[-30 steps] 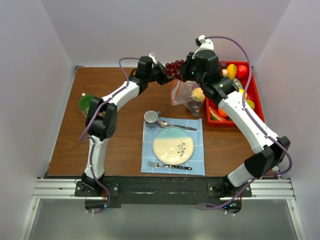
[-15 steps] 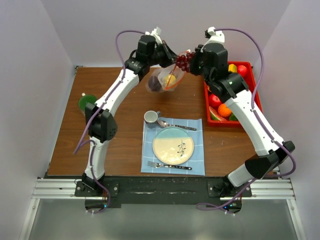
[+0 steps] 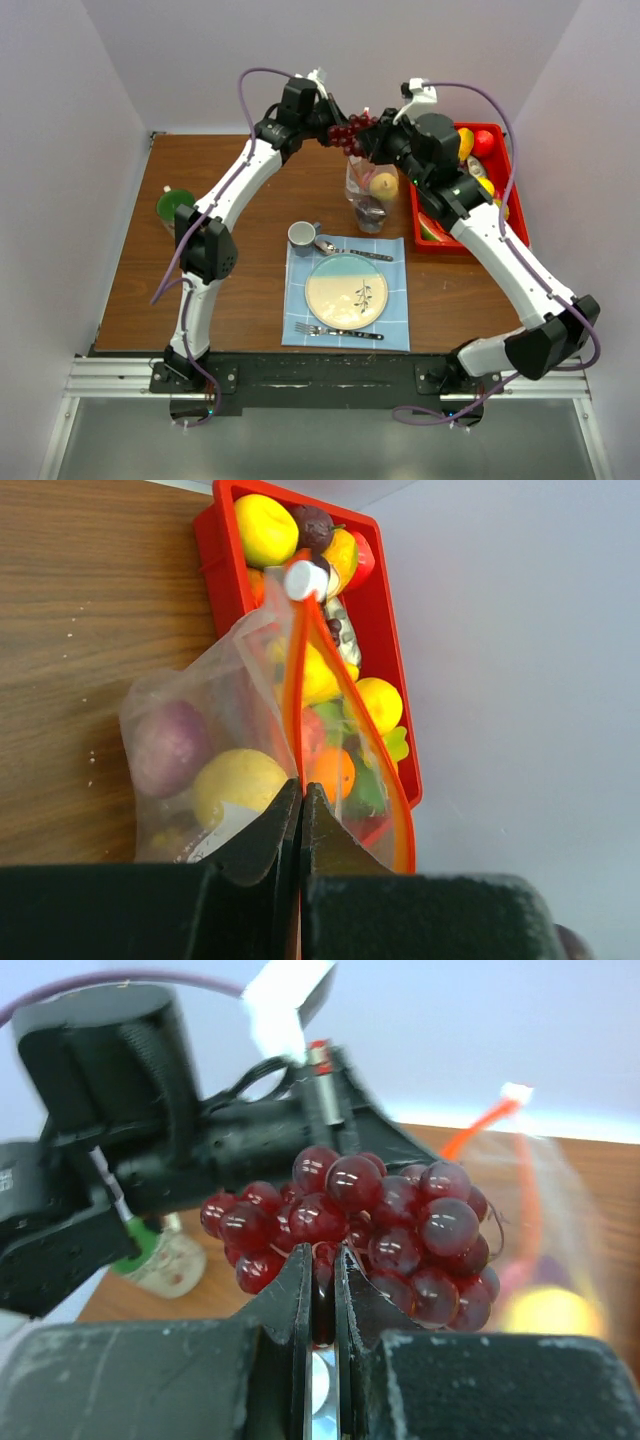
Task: Place the food in the zip-top bag and seal the zipper
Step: Place the fake fruit in the zipper food storage bag.
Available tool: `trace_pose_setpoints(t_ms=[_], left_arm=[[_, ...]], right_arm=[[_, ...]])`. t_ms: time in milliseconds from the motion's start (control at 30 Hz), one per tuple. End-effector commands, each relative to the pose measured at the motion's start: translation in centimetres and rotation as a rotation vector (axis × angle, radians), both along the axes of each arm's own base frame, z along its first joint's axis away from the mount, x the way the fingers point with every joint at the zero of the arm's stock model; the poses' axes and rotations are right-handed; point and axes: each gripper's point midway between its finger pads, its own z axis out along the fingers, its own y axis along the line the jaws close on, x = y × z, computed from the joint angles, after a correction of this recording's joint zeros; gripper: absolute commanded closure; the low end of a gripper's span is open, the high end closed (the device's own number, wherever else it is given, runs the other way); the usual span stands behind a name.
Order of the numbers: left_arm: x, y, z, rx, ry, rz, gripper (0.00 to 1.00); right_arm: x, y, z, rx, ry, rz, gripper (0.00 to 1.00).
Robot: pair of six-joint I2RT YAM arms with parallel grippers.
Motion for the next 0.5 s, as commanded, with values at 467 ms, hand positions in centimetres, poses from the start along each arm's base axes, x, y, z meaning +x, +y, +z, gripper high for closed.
trace_pose_setpoints(t_ms=[467], left_arm=[[-3.1, -1.0, 3.5, -0.121, -0.029, -0.156, 1.0]], right_arm=[[4.4, -0.3, -5.0, 0.477, -0.019, 0.19, 1.0]])
